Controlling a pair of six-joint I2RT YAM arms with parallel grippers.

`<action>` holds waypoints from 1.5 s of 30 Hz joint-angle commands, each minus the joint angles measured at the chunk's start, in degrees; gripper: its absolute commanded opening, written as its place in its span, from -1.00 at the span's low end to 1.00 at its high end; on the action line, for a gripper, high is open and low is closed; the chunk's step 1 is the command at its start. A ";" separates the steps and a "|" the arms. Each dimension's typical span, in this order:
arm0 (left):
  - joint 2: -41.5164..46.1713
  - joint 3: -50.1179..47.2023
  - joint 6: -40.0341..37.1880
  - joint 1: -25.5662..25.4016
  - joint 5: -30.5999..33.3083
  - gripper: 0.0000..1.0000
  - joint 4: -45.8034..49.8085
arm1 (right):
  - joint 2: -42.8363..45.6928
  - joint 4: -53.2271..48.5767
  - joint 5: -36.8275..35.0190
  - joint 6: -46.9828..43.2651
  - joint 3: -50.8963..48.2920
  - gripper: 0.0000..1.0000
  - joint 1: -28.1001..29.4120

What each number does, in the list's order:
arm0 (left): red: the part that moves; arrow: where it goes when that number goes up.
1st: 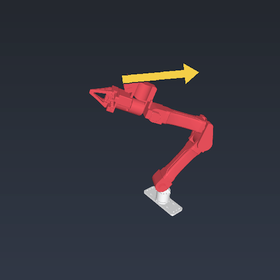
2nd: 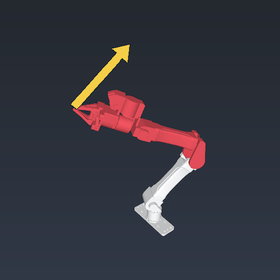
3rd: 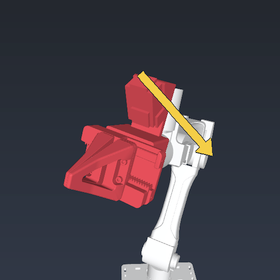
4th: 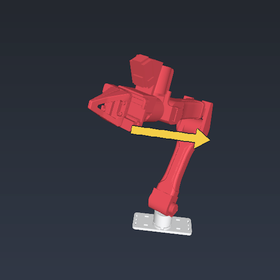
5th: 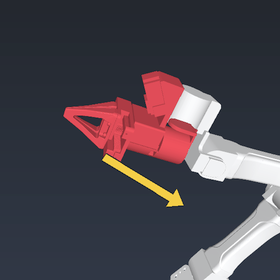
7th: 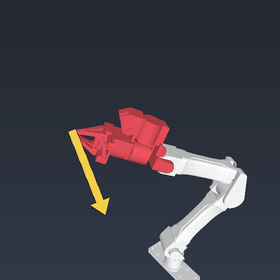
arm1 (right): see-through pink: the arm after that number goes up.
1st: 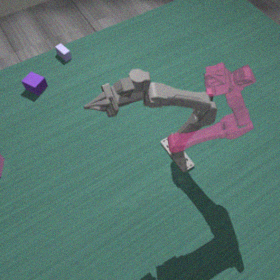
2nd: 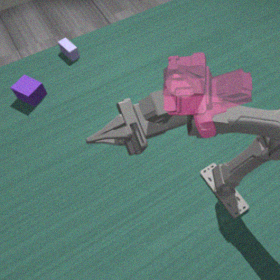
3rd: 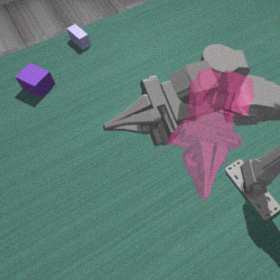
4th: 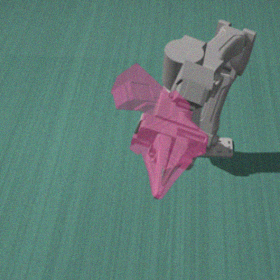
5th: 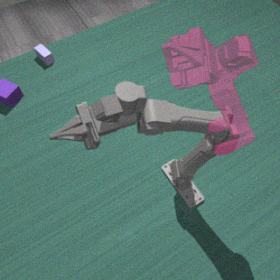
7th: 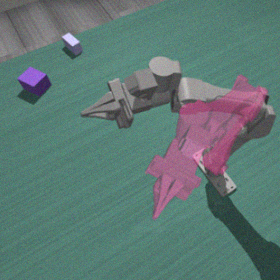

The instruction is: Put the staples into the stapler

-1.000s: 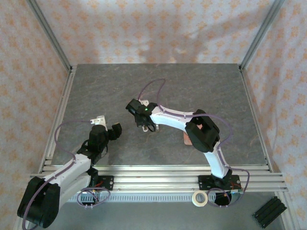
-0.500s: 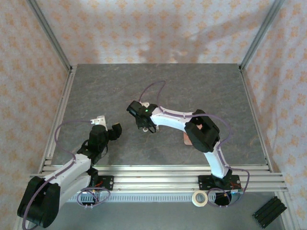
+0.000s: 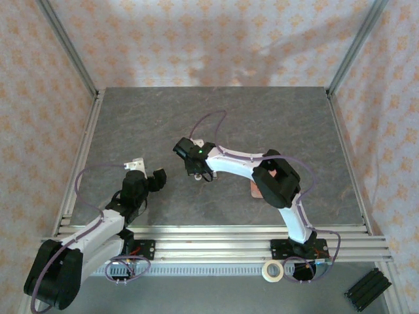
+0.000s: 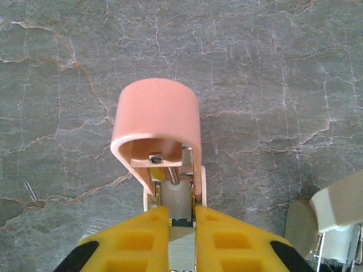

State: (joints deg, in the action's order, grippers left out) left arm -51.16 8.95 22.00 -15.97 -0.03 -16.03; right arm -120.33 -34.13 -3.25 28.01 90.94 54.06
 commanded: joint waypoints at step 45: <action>-1.05 1.86 -1.85 0.50 -0.48 0.56 -1.40 | 1.24 1.70 -1.08 3.36 -1.20 -0.70 0.08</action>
State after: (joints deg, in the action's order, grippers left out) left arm -51.90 9.32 20.97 -15.97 -1.06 -16.05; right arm -118.13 -32.40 -3.25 30.39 90.17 54.06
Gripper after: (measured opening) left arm 0.779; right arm 0.150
